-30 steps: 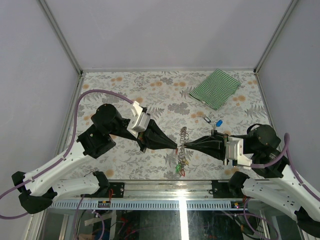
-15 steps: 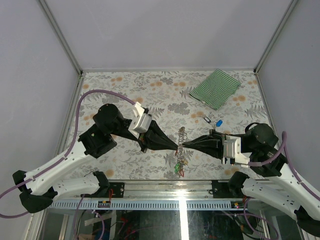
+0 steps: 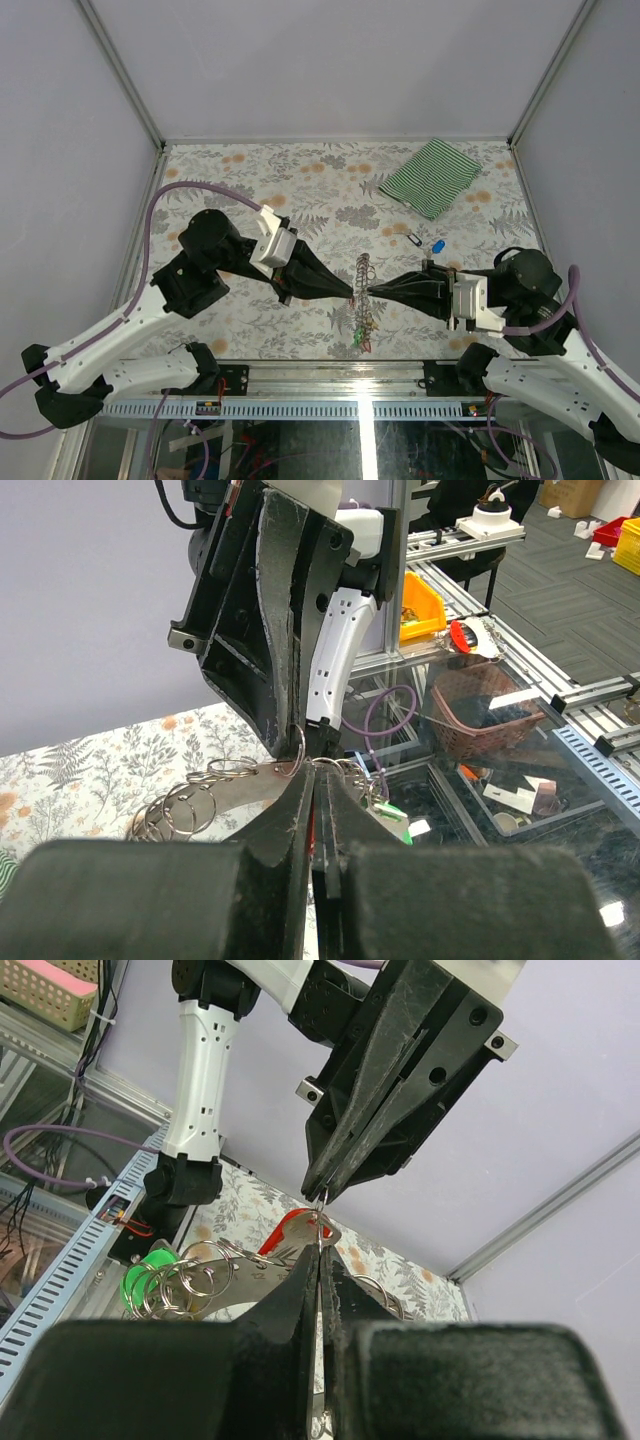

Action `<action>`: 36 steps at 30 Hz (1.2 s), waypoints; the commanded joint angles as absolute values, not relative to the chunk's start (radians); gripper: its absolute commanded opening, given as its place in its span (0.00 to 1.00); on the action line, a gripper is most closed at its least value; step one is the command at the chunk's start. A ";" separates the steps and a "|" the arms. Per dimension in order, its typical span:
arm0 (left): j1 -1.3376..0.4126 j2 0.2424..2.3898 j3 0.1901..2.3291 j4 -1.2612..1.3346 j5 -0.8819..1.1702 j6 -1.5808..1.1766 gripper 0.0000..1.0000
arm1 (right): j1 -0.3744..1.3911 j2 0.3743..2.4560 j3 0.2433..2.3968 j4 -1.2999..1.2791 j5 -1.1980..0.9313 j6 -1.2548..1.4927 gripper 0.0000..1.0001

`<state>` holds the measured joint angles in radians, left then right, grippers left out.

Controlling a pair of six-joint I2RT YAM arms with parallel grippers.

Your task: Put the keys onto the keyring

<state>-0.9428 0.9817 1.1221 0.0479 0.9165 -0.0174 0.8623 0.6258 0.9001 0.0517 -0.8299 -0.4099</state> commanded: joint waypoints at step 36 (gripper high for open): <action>-0.950 0.985 1.146 0.075 0.931 -0.003 0.00 | 0.862 0.627 0.936 0.160 -0.825 -0.345 0.03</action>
